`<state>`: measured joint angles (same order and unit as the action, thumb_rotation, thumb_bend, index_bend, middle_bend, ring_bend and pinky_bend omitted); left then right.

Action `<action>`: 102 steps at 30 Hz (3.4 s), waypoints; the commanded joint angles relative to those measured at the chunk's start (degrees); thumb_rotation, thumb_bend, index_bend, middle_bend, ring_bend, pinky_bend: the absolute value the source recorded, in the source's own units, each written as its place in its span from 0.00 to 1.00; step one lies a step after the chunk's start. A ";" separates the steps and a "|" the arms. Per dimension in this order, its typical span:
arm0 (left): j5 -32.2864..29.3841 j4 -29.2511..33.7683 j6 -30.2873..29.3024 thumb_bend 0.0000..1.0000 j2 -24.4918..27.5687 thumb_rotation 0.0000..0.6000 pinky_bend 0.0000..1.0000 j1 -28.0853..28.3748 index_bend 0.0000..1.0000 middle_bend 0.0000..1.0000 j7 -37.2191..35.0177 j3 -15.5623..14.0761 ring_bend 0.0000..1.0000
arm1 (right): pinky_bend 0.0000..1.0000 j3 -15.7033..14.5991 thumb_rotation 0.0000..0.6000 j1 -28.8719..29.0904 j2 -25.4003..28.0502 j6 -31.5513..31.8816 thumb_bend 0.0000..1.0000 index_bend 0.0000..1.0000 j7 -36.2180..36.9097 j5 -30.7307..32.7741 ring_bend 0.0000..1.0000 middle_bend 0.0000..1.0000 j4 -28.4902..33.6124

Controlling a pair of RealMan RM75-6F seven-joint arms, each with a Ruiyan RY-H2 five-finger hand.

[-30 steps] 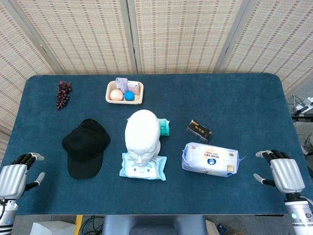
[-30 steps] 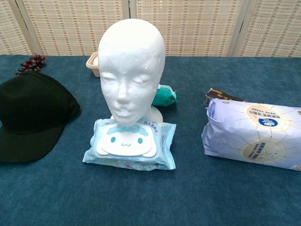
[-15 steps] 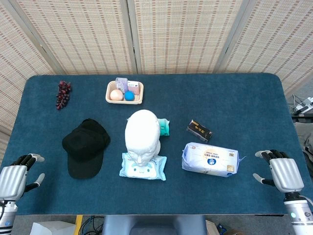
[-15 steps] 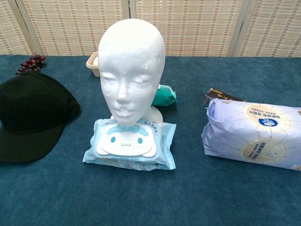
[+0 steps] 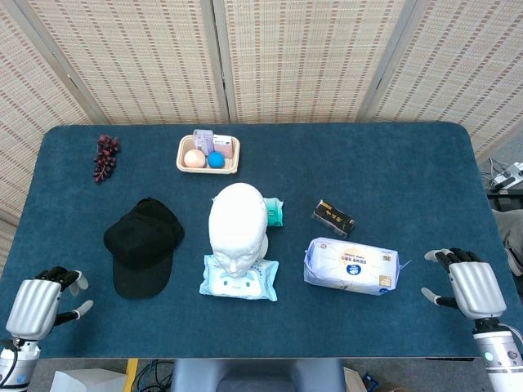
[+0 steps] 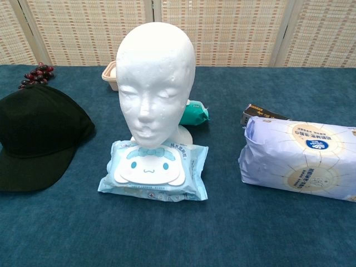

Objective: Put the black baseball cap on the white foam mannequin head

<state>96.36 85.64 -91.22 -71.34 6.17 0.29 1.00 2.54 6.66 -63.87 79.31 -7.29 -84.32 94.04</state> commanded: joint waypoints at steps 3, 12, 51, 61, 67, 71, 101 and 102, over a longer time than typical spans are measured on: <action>7.09 -6.17 -4.80 0.00 -4.46 1.00 0.56 1.04 0.68 0.78 -3.45 -1.34 0.52 | 0.33 -0.12 1.00 0.14 0.01 -0.69 0.00 0.36 -0.06 0.59 0.30 0.40 -0.17; 10.41 -9.98 -3.09 0.00 -8.33 1.00 0.56 3.01 0.70 0.81 -3.51 -3.45 0.55 | 0.33 -0.58 1.00 -1.64 0.55 2.26 0.00 0.36 1.08 -0.16 0.30 0.40 0.10; 3.92 -18.56 8.25 0.00 -16.99 1.00 0.56 7.34 0.68 0.79 -0.87 -4.73 0.55 | 0.33 -0.48 1.00 -1.74 1.13 2.27 0.00 0.36 2.54 -0.41 0.30 0.40 0.02; 0.98 -20.15 10.95 0.00 -18.76 1.00 0.56 8.29 0.68 0.79 0.34 -3.75 0.55 | 0.33 -0.53 1.00 -1.51 1.01 1.68 0.00 0.36 2.21 -0.36 0.30 0.40 -0.01; -0.67 -21.80 11.72 0.00 -19.76 1.00 0.56 8.44 0.68 0.79 0.54 -3.20 0.55 | 0.33 -0.39 1.00 -1.41 1.00 1.39 0.00 0.36 2.16 0.04 0.30 0.40 -0.01; -1.05 -22.94 11.69 0.00 -20.33 1.00 0.56 8.47 0.68 0.79 0.96 -3.19 0.55 | 0.33 -0.55 1.00 -1.50 1.06 1.54 0.00 0.36 2.17 -0.30 0.30 0.40 0.12; -3.56 -29.58 11.74 0.00 -23.57 1.00 0.56 9.53 0.68 0.79 -1.97 -2.17 0.55 | 0.33 -0.31 1.00 -1.53 1.26 1.46 0.00 0.36 2.51 0.15 0.30 0.40 0.11; -3.65 -29.76 11.54 0.00 -23.71 1.00 0.56 9.48 0.68 0.79 -2.15 -2.10 0.55 | 0.33 -0.33 1.00 -1.53 1.27 1.43 0.00 0.36 2.48 0.15 0.30 0.40 0.11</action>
<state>92.77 55.98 -79.56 -94.95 15.68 -1.75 -1.15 2.22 5.13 -62.60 80.74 -4.80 -84.17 94.16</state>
